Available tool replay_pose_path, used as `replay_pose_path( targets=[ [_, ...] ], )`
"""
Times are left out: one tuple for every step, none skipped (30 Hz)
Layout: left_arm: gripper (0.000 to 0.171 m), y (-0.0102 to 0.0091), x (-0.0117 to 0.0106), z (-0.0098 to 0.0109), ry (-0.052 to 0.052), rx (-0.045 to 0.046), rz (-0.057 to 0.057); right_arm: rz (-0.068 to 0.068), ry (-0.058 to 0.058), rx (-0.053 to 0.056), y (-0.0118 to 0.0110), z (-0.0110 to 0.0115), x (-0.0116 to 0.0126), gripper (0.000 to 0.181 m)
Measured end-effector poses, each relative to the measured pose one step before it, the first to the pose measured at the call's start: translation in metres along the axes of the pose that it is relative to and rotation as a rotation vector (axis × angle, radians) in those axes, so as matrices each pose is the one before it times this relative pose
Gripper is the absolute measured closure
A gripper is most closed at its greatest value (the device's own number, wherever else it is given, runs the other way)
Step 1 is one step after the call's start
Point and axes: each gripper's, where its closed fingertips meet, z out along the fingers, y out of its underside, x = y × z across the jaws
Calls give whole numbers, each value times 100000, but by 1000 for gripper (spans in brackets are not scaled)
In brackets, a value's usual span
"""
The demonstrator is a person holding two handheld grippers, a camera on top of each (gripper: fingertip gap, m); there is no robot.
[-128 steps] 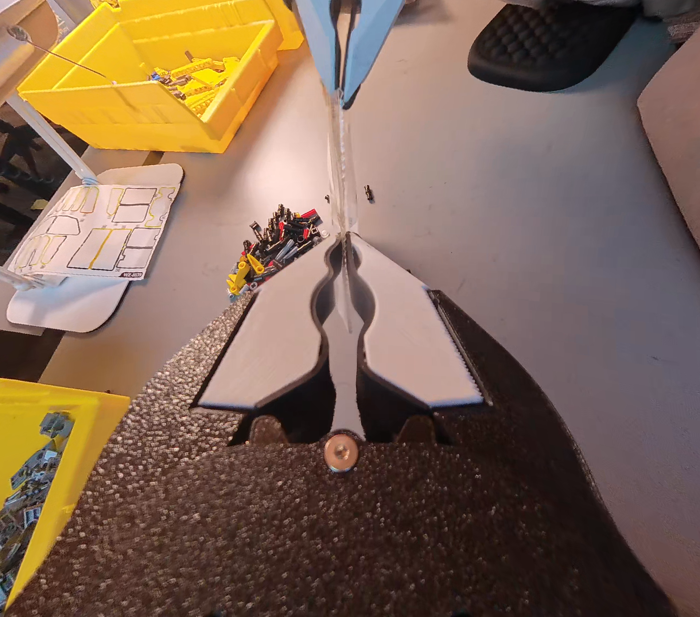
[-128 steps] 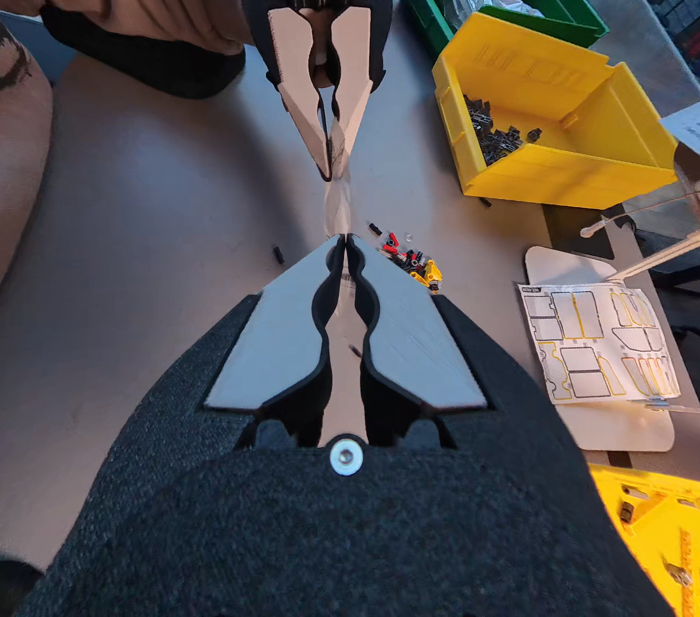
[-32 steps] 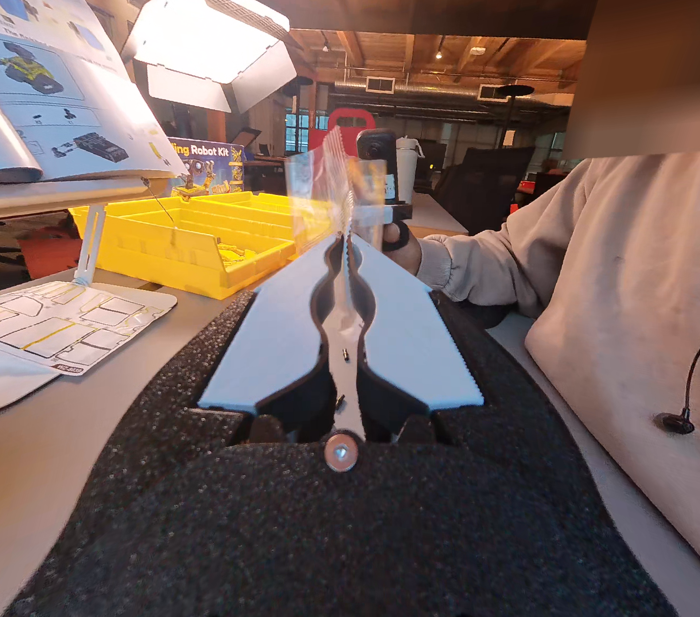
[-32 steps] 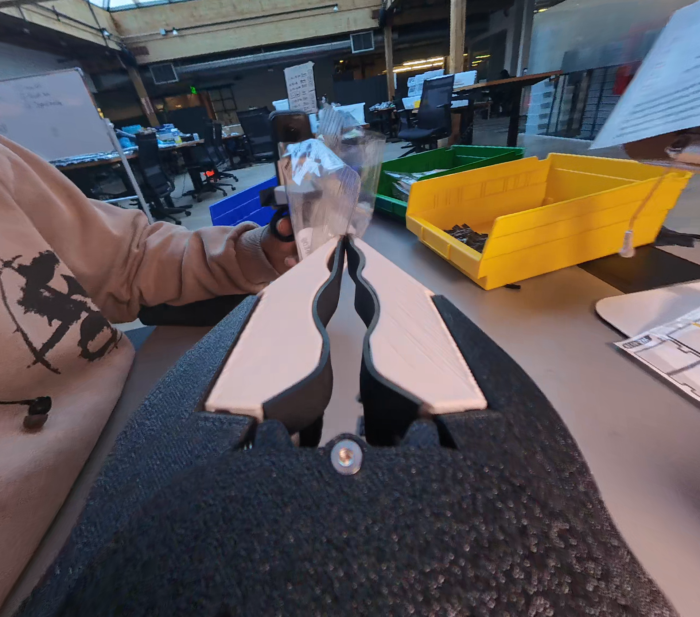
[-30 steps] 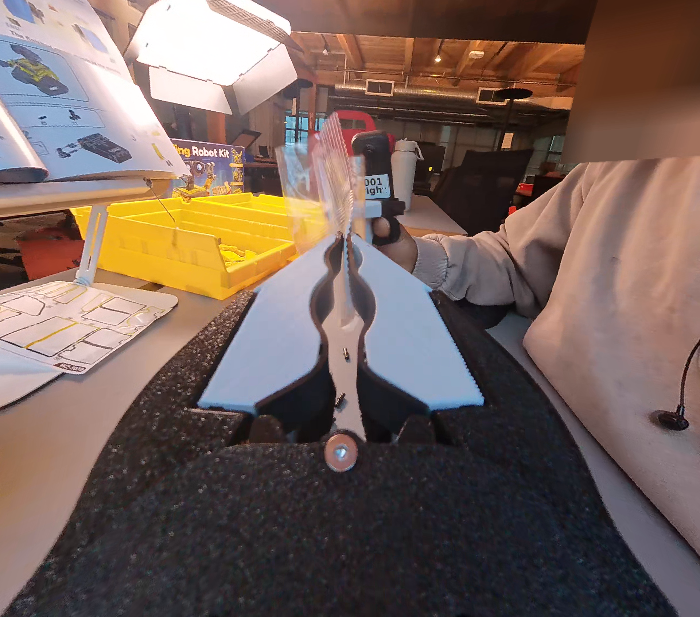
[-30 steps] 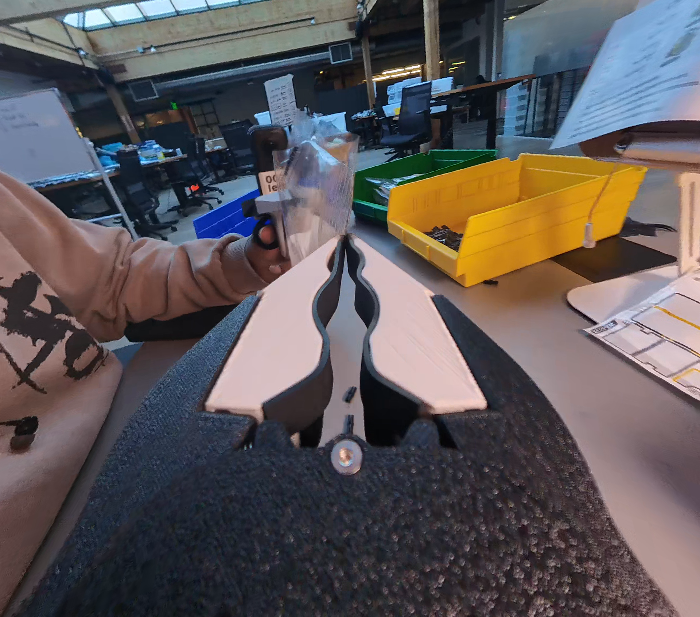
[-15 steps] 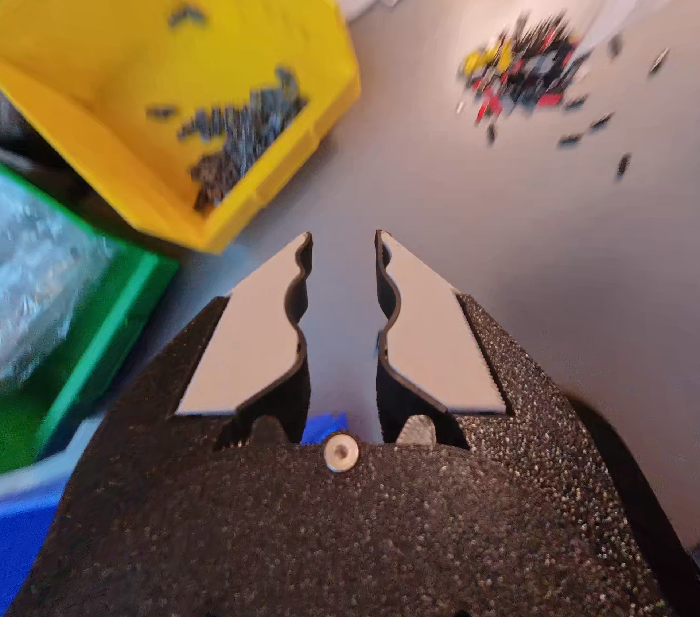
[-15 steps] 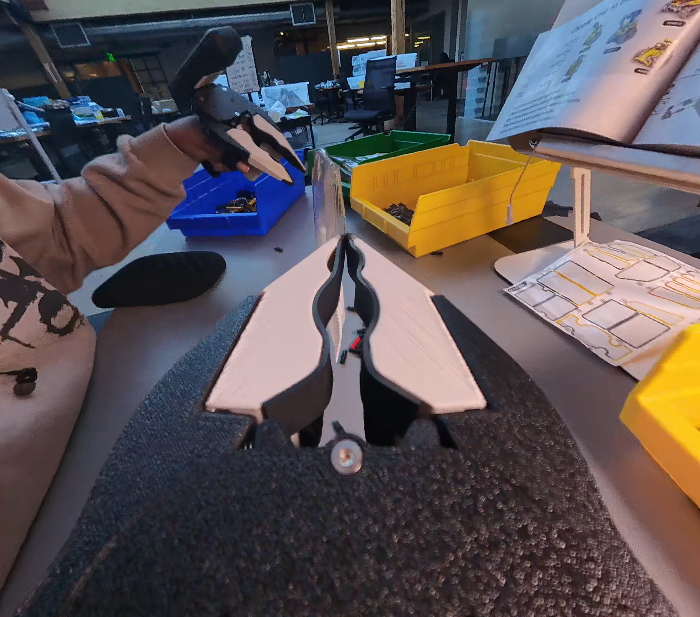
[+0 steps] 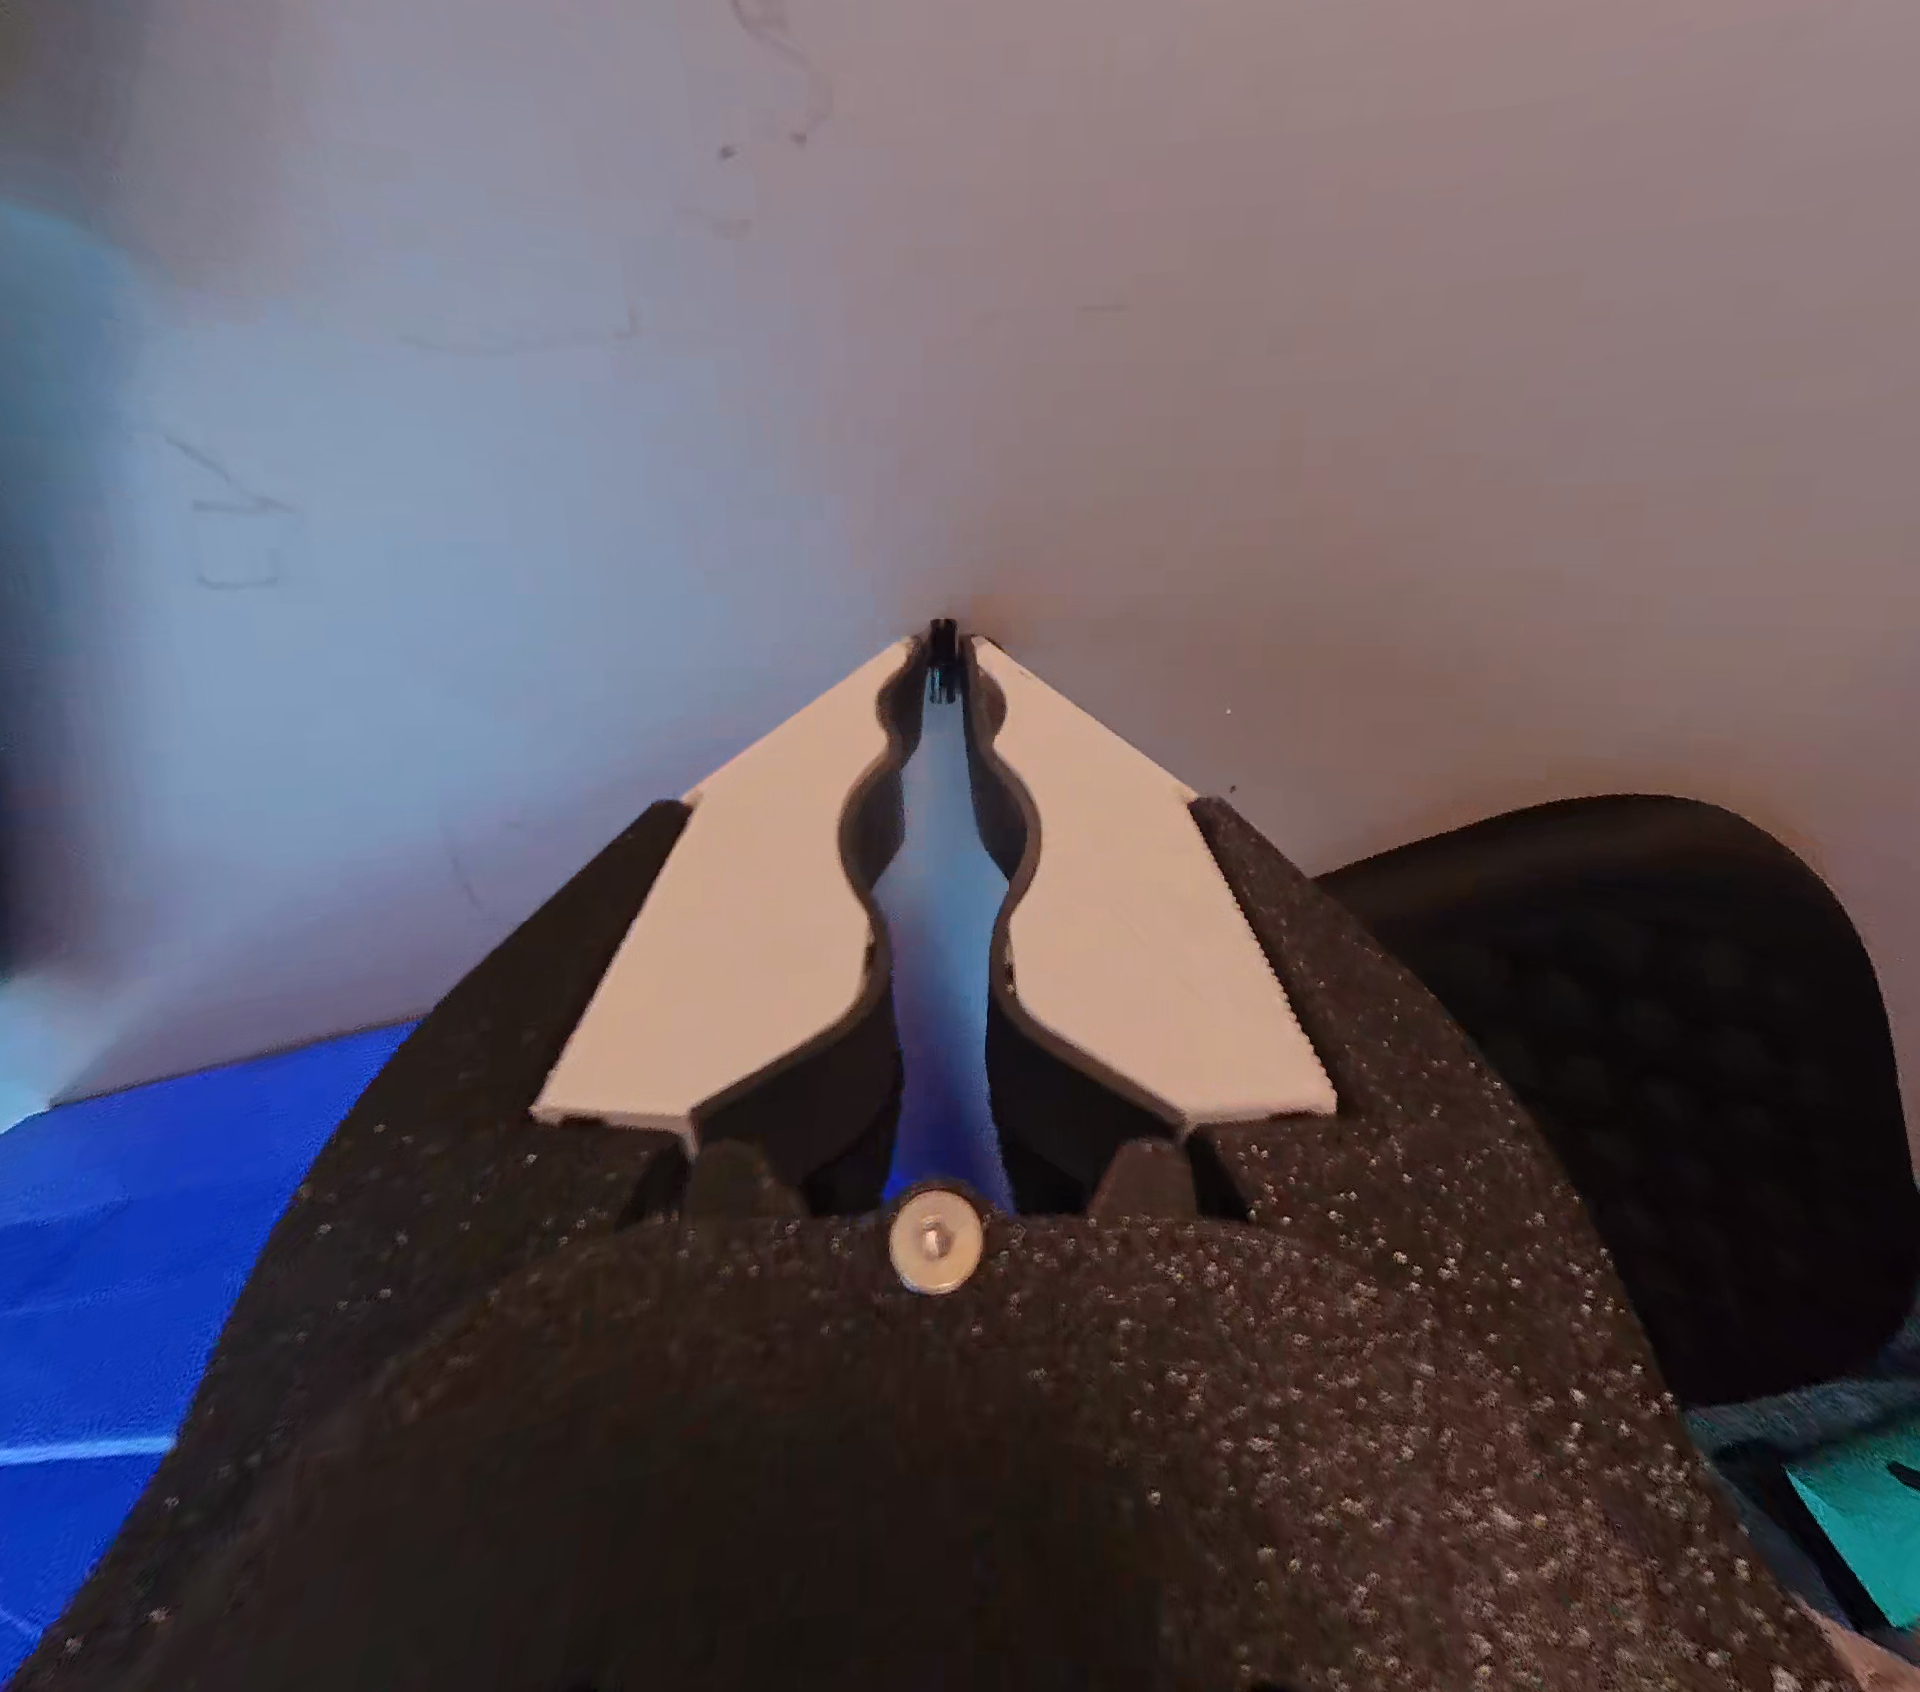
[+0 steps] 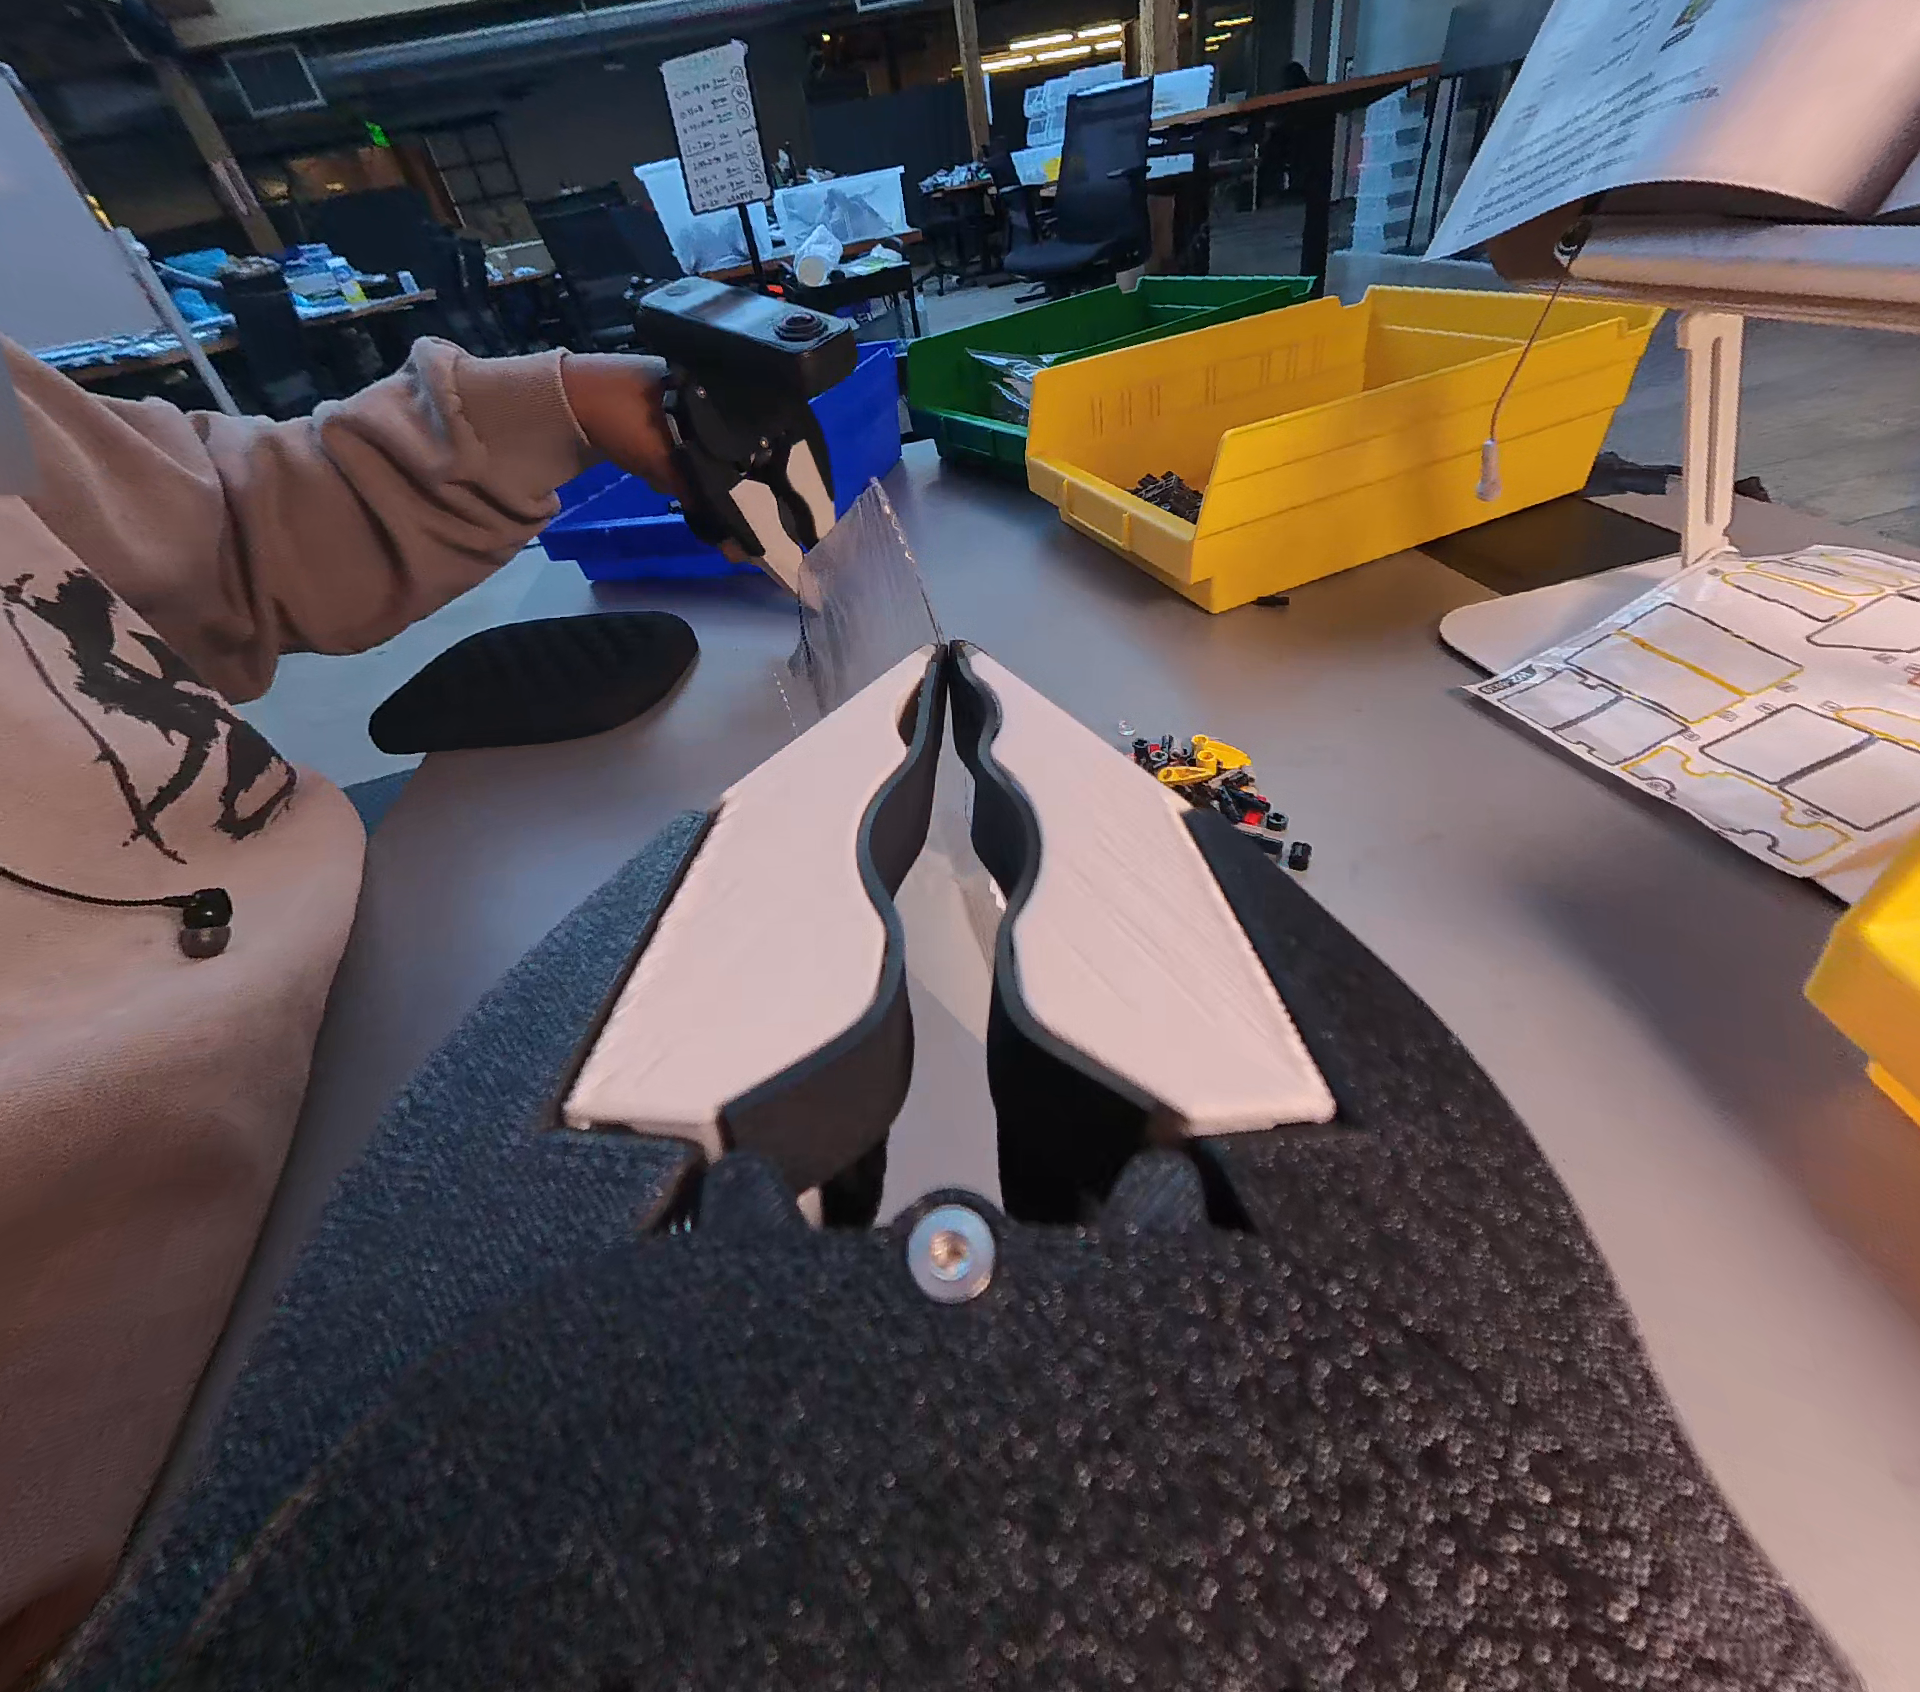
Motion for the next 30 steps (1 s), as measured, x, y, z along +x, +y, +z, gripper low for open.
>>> replay_pose_path(
  targets=[
    [167,-12,3,5,267,37,316,319,-243,16,26,43,-48,181],
    [167,-72,15,-4,200,237,901,331,-190,-117,82,53,-28,181],
    [167,-636,115,-130,-90,3345,1169,432,-109,-521,164,95,-5,181],
    [167,-1688,701,-596,1992,8867,1243,461,-14,-506,210,107,18,181],
    [167,-2562,1669,-1068,6279,12593,2203,849,-196,-82,163,124,7,181],
    [167,-3330,2040,-1239,6831,15112,3904,1221,-715,105,151,140,-65,181],
    [168,-3707,2023,-933,5934,15299,3262,1208,-719,81,154,150,-67,181],
    [168,-3469,2208,-361,7488,12820,2624,967,-504,-238,200,166,-35,181],
    [168,-3003,1855,126,5593,10411,3616,551,-341,-570,234,169,-27,181],
    [168,-2305,1219,480,2764,6994,4143,156,-249,-607,222,134,-45,181],
    [168,-1417,956,719,3014,2733,3447,-3,-181,-456,187,112,-51,181],
    [168,-811,600,865,2057,574,3133,106,23,-236,135,66,-16,181],
    [168,-322,229,903,822,-1080,2578,27,-180,-84,81,41,-70,181],
    [168,-39,-110,839,-419,-1416,1743,-179,-303,58,43,41,-81,181],
    [168,176,-57,721,495,-1801,948,-131,-150,-14,32,45,-64,181],
    [167,207,22,568,767,-1612,368,-128,-12,-124,34,29,-29,181],
    [167,148,28,435,281,-1030,522,-245,-57,-159,41,30,-36,181],
    [167,199,-26,323,-273,-1210,569,-219,-180,-127,43,16,-38,181],
    [168,250,-150,248,-1104,-1525,599,20,-197,-96,41,26,-21,181],
    [167,250,-92,184,-653,-1314,512,133,-208,-96,38,32,-17,181],
    [167,152,39,137,352,-632,-64,169,-188,-105,55,24,5,181],
    [167,66,96,75,619,37,-279,168,-129,-163,74,25,7,181],
    [167,40,174,11,984,146,-197,117,-38,-217,80,17,32,181],
    [166,-8,87,-35,427,540,-175,50,-2,-207,72,12,27,181],
    [163,-88,-22,-98,-326,1133,-121,-44,13,-221,66,14,25,181],
    [160,-57,-187,-148,-1160,1176,-362,-116,-53,-127,47,6,2,181],
    [160,48,-275,-172,-1417,733,-353,-23,-164,-76,39,19,-16,181],
    [162,92,-205,-157,-788,668,-428,21,-368,32,24,26,-48,181],
    [165,125,-85,-91,8,450,-642,89,-386,70,28,29,-53,181],
    [165,138,-9,-53,335,116,-648,165,-250,-32,36,46,-19,181]
  ],
)
